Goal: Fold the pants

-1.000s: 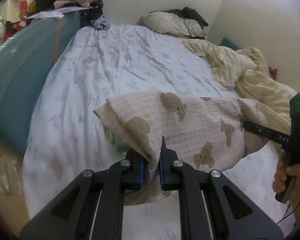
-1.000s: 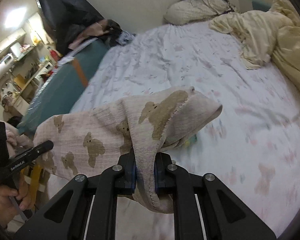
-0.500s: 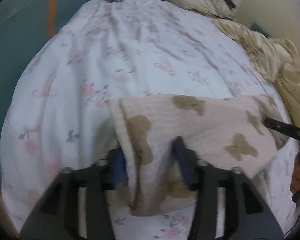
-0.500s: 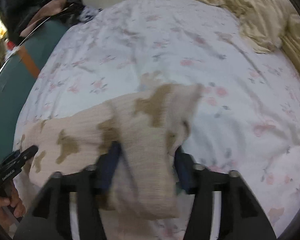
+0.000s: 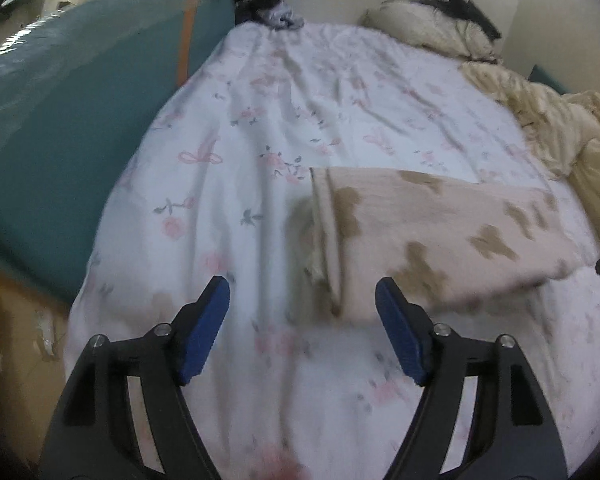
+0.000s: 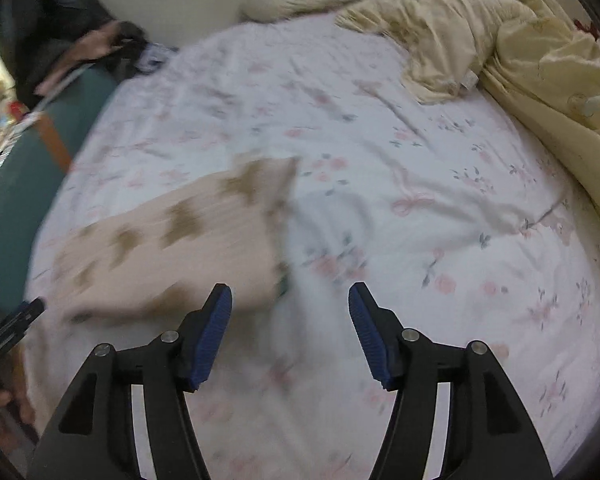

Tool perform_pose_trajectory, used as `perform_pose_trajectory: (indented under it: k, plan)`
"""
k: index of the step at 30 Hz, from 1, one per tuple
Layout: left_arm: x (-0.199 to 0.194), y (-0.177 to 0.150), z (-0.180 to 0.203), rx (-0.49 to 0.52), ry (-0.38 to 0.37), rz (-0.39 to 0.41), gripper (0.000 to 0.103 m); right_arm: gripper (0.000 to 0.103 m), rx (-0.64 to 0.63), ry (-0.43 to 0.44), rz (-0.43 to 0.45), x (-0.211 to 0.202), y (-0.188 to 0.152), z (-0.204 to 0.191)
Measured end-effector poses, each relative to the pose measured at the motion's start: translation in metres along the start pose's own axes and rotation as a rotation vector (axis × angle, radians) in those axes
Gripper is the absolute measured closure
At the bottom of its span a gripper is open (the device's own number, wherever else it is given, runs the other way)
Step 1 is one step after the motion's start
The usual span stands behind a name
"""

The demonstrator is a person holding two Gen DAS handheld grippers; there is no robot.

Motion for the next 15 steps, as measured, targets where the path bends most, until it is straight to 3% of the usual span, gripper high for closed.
perform_pose_trajectory:
  k: [4, 7, 12, 15]
  plan:
    - [-0.05, -0.027, 0.015, -0.013, -0.022, 0.078, 0.026, 0.033, -0.014, 0.072, 0.052, -0.047, -0.035, -0.021]
    - [-0.083, -0.048, 0.028, -0.002, -0.06, 0.102, 0.019, 0.023, -0.038, 0.084, 0.078, -0.077, -0.065, -0.036]
    - [-0.133, -0.076, 0.049, 0.039, -0.096, 0.115, 0.016, 0.019, -0.07, 0.11, 0.121, -0.125, -0.11, -0.052]
    - [-0.169, -0.092, 0.058, 0.059, -0.107, 0.144, 0.009, 0.01, -0.055, 0.117, 0.159, -0.151, -0.132, -0.054]
Point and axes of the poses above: each gripper's, at about its wrist camera, not at the fingertips, and x roughly the way its jaws point, z to its right, y to its top, the point moved 1 cm from there along x, roughly the way its jaws point, and after that the axes turned 4 degrees about -y, right-handed, at the moved point
